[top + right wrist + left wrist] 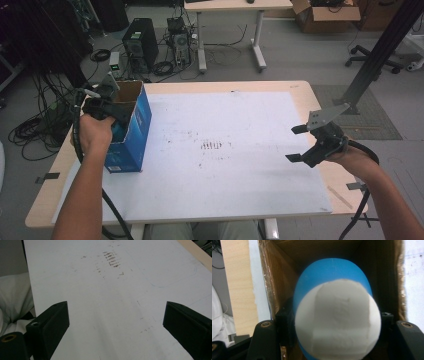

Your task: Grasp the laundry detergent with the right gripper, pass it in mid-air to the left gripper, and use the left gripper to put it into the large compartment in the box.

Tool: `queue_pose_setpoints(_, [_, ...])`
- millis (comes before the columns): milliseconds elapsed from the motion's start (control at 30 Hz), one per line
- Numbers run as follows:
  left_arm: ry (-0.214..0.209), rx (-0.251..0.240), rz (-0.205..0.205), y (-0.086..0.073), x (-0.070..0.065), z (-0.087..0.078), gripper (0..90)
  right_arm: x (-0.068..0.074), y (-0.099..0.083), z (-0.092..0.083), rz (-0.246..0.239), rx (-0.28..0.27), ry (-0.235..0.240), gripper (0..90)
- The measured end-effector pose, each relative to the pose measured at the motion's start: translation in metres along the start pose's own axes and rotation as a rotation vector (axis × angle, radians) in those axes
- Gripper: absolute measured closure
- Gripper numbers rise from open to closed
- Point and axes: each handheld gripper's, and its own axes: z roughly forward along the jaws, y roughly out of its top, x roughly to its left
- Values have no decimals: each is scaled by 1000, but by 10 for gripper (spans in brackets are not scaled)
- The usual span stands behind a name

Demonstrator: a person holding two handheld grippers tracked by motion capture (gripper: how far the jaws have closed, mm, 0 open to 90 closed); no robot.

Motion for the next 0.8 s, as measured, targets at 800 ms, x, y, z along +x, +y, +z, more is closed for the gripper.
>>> queue_pose_setpoints(800, [-29,-16,11,-1,3,6,367,0,-4,9,14,16,14,65])
